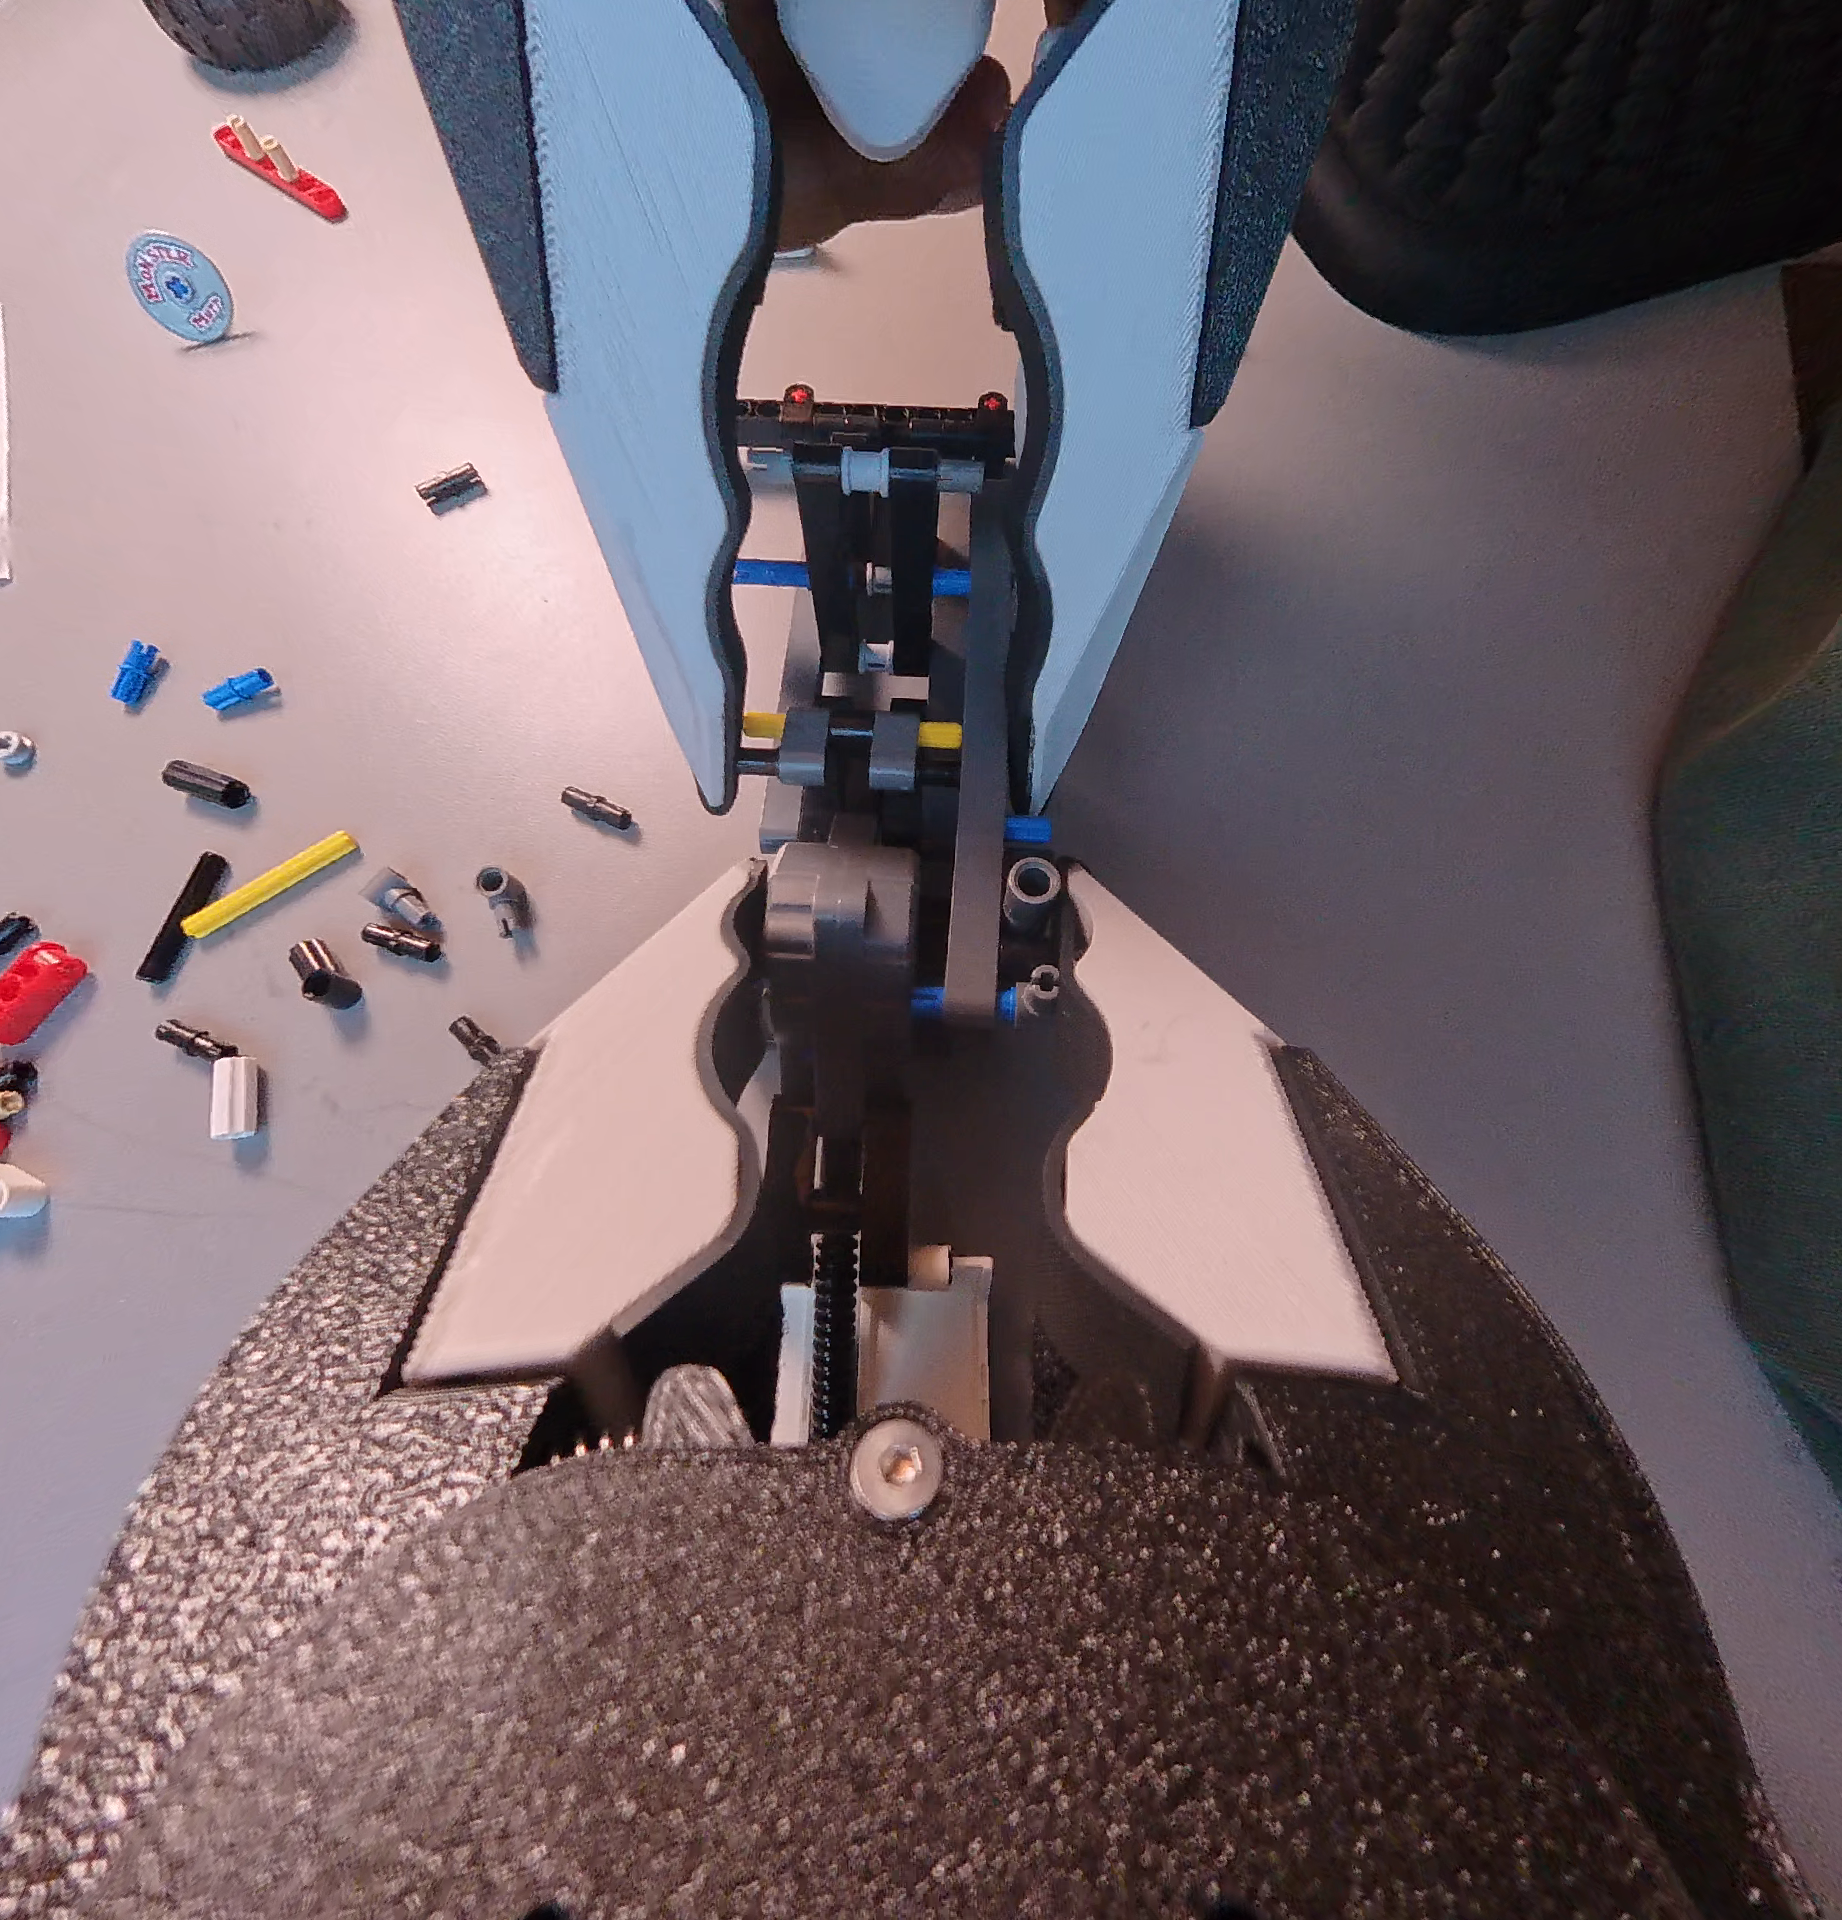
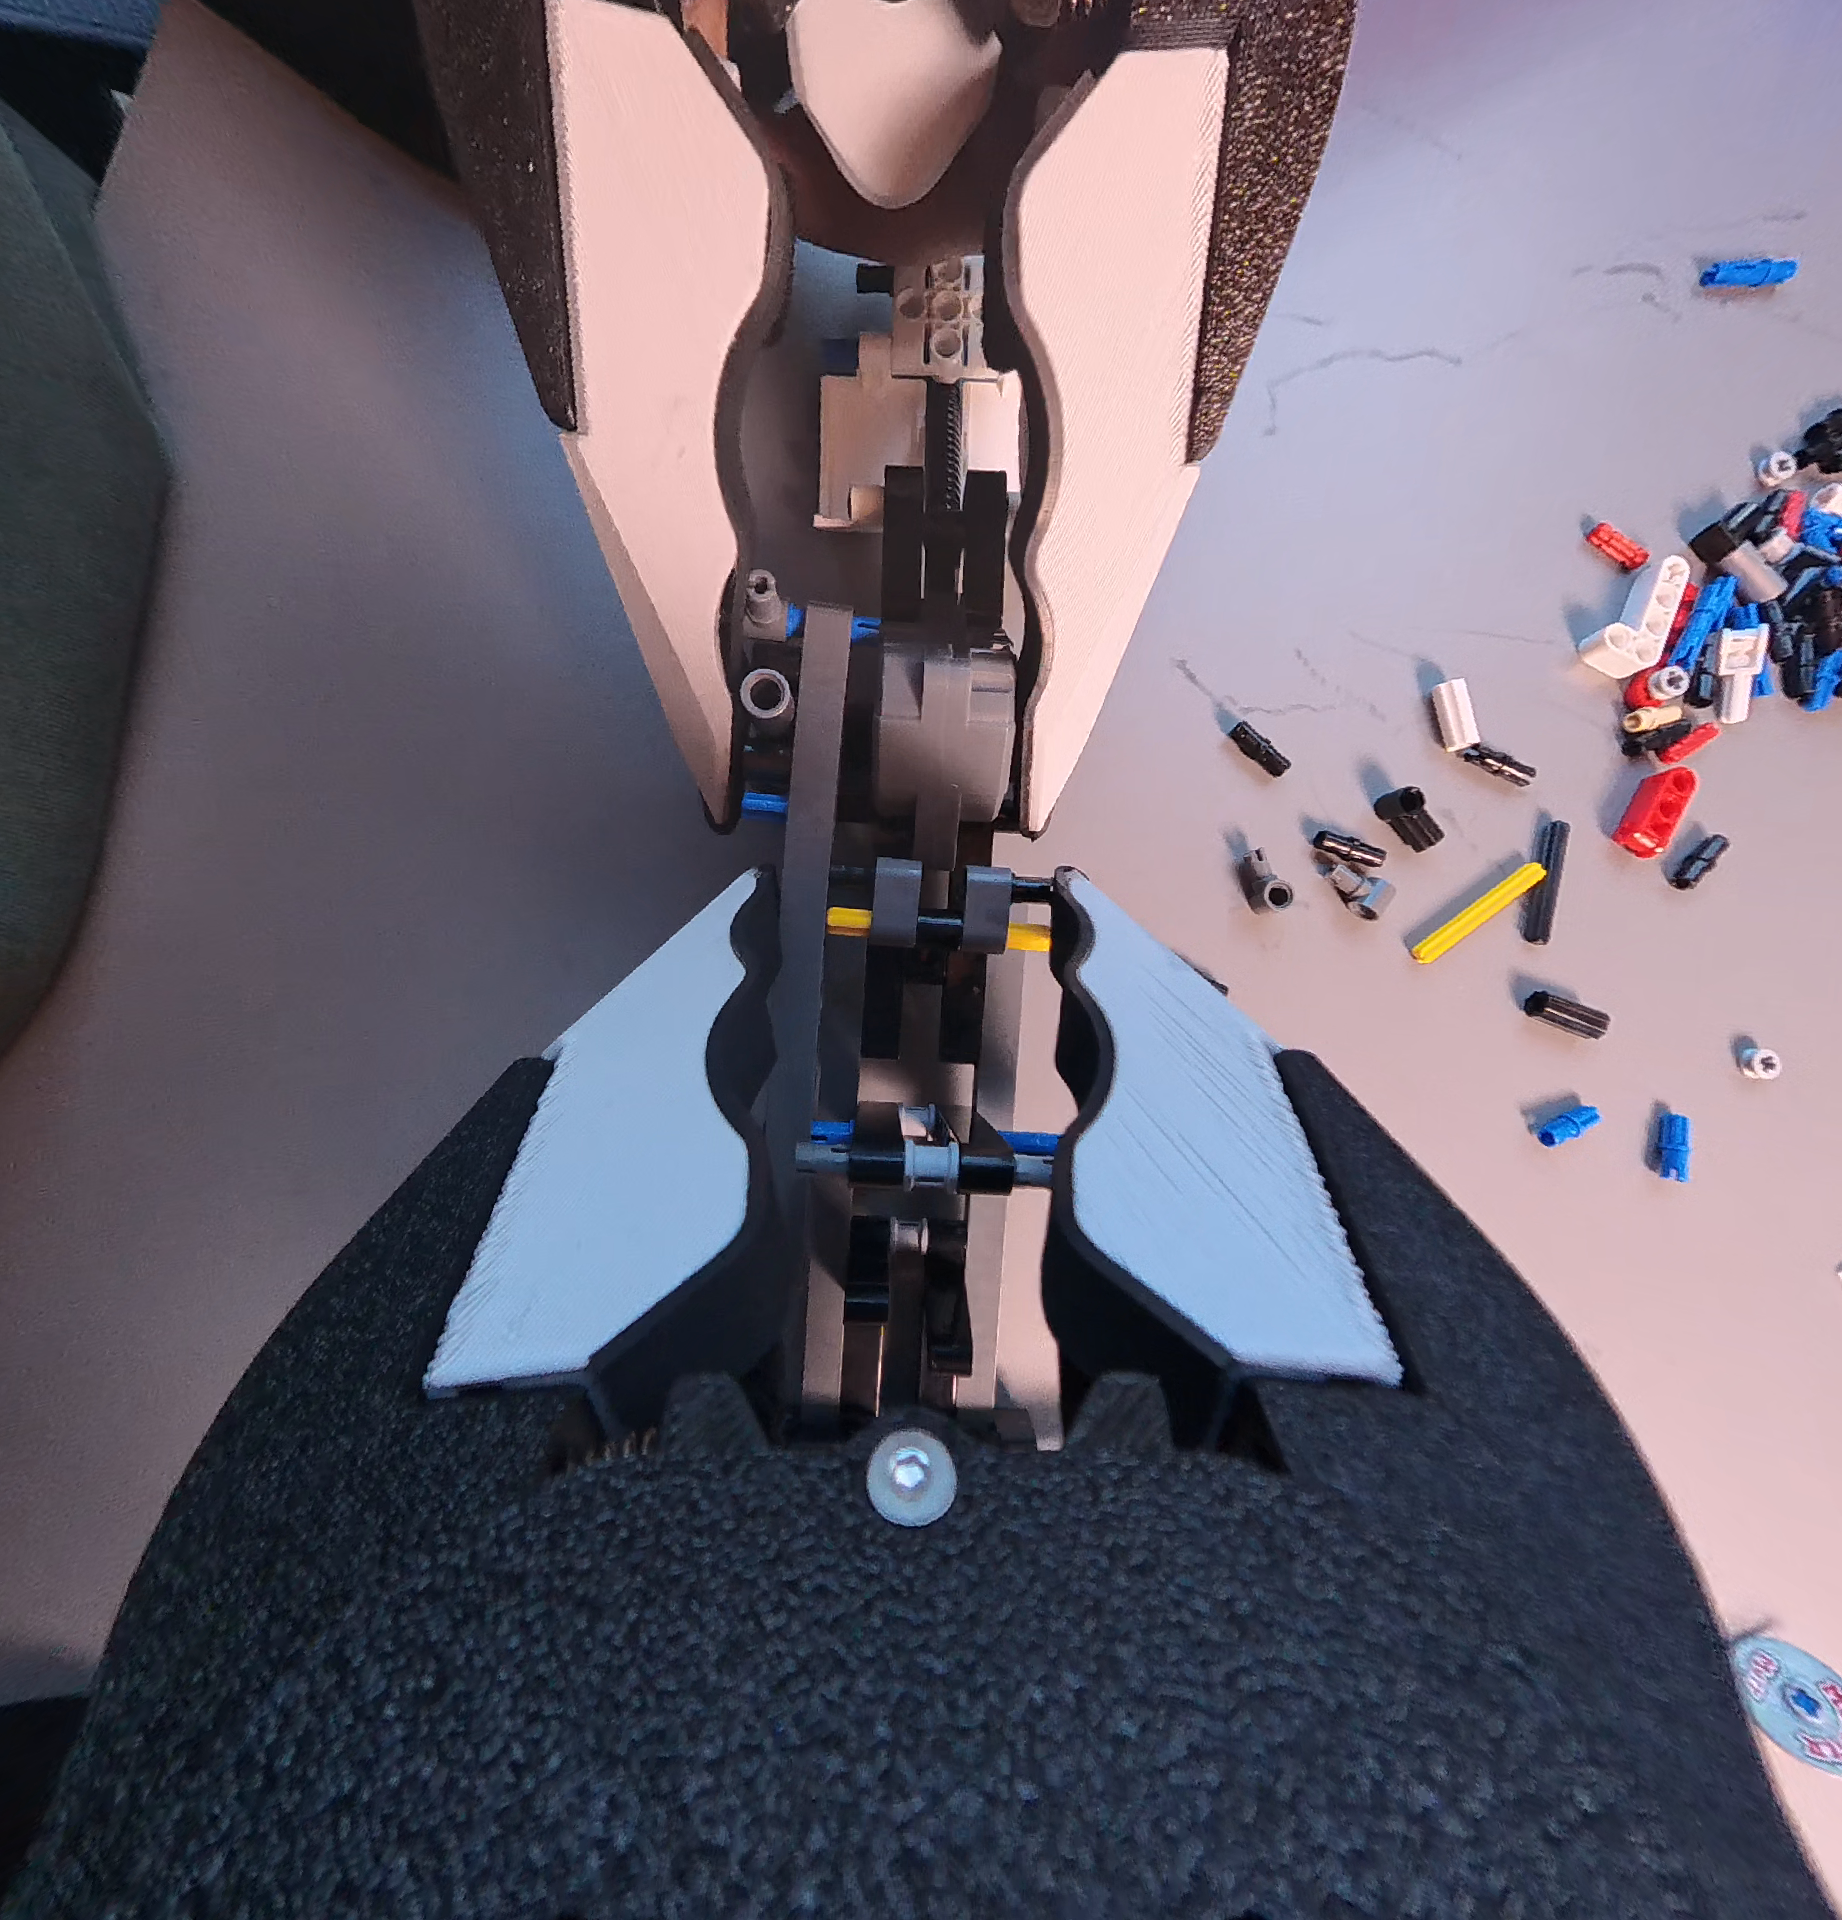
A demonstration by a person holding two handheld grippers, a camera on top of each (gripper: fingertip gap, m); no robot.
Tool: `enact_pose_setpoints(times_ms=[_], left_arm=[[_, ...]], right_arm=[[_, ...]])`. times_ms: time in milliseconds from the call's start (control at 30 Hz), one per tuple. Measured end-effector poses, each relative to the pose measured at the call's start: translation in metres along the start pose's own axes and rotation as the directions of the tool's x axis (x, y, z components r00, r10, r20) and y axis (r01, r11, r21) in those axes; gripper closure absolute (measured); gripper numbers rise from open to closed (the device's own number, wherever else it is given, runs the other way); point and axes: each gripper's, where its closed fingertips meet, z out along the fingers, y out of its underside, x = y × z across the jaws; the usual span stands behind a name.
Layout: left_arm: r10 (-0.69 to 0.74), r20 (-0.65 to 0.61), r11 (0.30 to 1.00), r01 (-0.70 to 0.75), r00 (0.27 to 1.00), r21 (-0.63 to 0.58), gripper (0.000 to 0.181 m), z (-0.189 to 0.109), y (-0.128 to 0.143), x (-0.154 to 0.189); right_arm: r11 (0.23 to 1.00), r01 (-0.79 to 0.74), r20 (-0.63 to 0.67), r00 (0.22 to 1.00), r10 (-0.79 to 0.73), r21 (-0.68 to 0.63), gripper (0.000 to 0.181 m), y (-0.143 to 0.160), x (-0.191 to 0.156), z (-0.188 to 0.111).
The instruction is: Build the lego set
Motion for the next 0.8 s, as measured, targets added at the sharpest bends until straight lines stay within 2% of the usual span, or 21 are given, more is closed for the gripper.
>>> enact_pose_setpoints(times_ms=[100,233,367,433,500,667,800], left_arm=[[-0.046,-0.035,0.999,0.046,0.998,0.001,0.127,0.0,0.0,0.0],[-0.114,-0.084,0.994,0.114,0.99,-0.006,0.127,-0.002,-0.002,-0.002],[-0.178,-0.159,0.984,0.174,0.971,-0.035,0.127,-0.004,-0.004,-0.002],[-0.23,-0.228,0.973,0.224,0.946,-0.054,0.128,-0.006,-0.007,-0.001],[-0.288,-0.309,0.957,0.277,0.906,-0.081,0.127,-0.008,-0.01,0.0],[-0.445,-0.484,0.891,0.429,0.754,-0.152,0.127,-0.008,-0.021,-0.004],[-0.542,-0.557,0.824,0.529,0.629,-0.203,0.127,-0.006,-0.026,-0.01]], right_arm=[[1.0,0.005,0.015,1.0,-0.005,-0.005,0.128,0.002,0.001,-0.002],[1.0,-0.004,0.022,1.0,0.004,-0.017,0.113,0.007,0.002,-0.007],[0.999,-0.05,0.005,0.999,0.05,-0.008,0.129,0.007,0.004,-0.003],[0.994,-0.108,0.059,0.992,0.108,-0.001,0.129,0.005,0.003,-0.006],[0.983,-0.182,0.127,0.975,0.181,0.001,0.13,0.004,0.002,-0.008],[0.938,-0.347,0.256,0.905,0.34,-0.018,0.13,0.006,0.007,-0.017],[0.942,-0.335,0.17,0.93,0.327,0.02,0.124,0.005,0.018,-0.031]])
